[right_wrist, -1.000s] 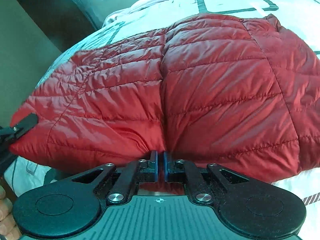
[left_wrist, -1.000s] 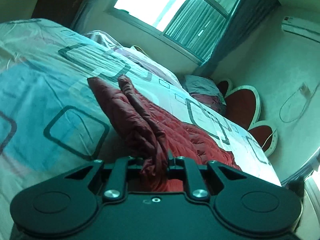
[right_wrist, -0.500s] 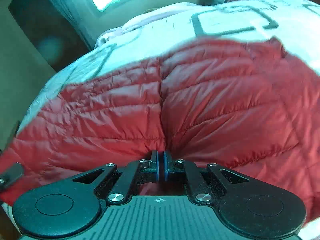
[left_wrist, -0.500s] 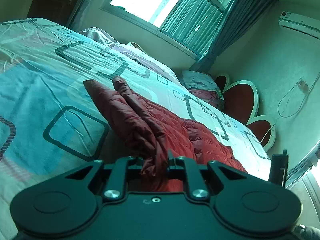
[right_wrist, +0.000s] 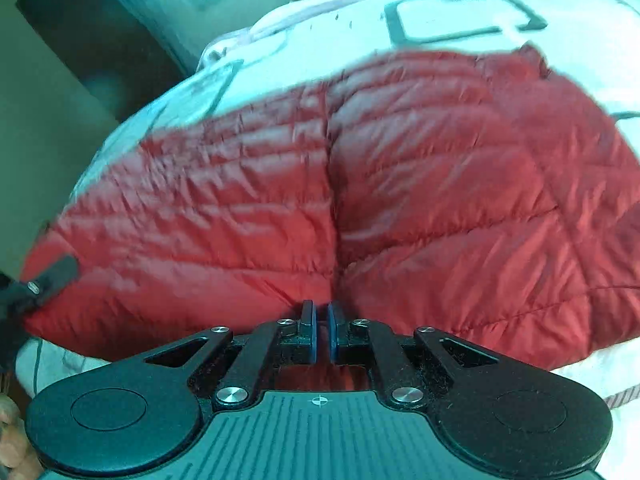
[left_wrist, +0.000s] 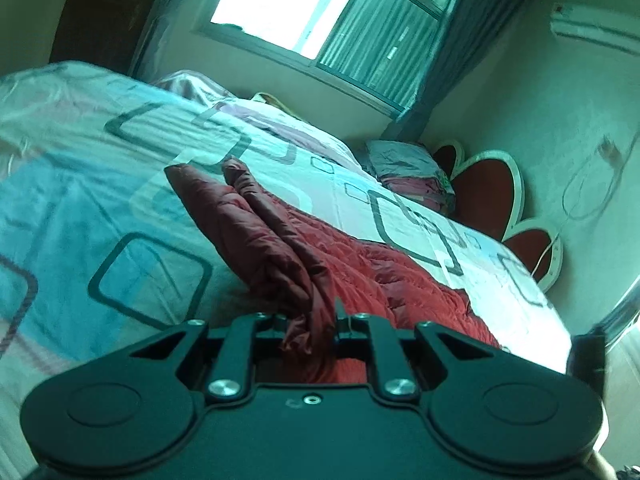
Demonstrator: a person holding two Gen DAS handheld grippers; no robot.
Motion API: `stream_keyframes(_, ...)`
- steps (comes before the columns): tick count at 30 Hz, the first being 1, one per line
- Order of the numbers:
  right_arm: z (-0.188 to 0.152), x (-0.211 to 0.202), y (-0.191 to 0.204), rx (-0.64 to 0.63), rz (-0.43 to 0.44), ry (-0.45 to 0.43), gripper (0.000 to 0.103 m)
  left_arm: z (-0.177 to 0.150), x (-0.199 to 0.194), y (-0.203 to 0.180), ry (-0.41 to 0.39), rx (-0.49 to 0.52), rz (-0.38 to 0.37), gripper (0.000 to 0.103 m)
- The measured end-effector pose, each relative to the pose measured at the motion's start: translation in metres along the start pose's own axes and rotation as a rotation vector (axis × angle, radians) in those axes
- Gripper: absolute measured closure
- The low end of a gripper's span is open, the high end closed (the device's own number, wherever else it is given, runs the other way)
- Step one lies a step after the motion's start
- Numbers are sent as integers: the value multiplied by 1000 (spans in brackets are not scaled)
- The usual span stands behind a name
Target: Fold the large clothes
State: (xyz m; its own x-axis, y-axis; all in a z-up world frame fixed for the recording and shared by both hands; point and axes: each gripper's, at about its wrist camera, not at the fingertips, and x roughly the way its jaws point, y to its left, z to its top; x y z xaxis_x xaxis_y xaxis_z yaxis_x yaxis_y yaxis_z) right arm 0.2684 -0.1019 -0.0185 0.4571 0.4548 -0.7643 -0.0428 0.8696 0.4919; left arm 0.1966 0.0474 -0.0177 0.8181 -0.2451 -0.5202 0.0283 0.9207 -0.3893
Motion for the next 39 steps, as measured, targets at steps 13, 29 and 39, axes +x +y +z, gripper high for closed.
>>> stream_keyframes(13, 29, -18, -62, 60, 267, -15, 96, 6, 19, -141, -15, 250, 90, 86)
stream_keyframes(29, 43, -141, -233, 294, 217, -210, 96, -49, 118, -237, 221, 326, -79, 77)
stream_keyframes(39, 51, -179, -246, 289, 255, -322, 14, -40, 92, -214, 193, 161, -333, 47)
